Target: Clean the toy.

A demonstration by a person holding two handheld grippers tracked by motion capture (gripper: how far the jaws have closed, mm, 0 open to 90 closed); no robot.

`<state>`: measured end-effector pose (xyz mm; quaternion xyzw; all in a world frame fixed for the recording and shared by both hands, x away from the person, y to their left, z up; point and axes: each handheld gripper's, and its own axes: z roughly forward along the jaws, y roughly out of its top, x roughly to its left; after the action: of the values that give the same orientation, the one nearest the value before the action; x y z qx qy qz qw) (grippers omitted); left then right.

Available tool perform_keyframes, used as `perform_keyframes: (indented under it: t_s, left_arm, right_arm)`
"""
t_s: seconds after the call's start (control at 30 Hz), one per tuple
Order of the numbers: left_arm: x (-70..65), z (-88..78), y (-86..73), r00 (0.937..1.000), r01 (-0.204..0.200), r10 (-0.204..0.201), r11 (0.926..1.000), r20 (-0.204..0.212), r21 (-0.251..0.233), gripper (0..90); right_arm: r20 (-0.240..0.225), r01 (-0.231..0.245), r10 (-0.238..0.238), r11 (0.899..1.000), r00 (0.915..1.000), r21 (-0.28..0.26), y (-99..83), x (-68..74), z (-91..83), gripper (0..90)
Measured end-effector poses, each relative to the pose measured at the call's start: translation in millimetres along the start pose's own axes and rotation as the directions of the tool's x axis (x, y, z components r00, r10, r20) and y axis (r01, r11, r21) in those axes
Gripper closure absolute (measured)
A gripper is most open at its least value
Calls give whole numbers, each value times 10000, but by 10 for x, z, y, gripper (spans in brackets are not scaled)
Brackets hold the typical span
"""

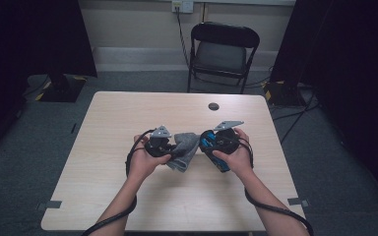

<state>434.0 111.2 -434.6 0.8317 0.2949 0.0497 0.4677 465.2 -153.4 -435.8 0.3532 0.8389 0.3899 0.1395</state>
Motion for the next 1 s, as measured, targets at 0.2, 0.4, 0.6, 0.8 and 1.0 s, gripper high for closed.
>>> perform_keyframes:
  t_s: [0.2,0.4,0.6,0.8,1.0]
  left_arm:
    - [7,-73,-75,10000,-32,33,9998,-91,175,714]
    - [80,-173,-199,9991,303,-298,9994,-305,162,713]
    - [169,-282,-214,9952,573,-579,9983,-791,-106,712]
    - [239,-331,-106,9894,513,-560,9979,-1337,-389,712]
    - [262,-268,53,9851,475,-568,9970,-1626,-605,710]
  right_arm:
    - [163,-327,329,9994,9993,-106,-10,-90,-23,255]
    - [230,-467,471,9987,9986,-191,-17,-143,-67,255]
    - [47,-332,333,9993,9994,-183,-31,-106,-93,255]
    - [-277,-125,117,9995,9995,-293,-26,10,-92,255]
    - [-871,196,-227,9992,9959,-357,-23,182,-84,255]
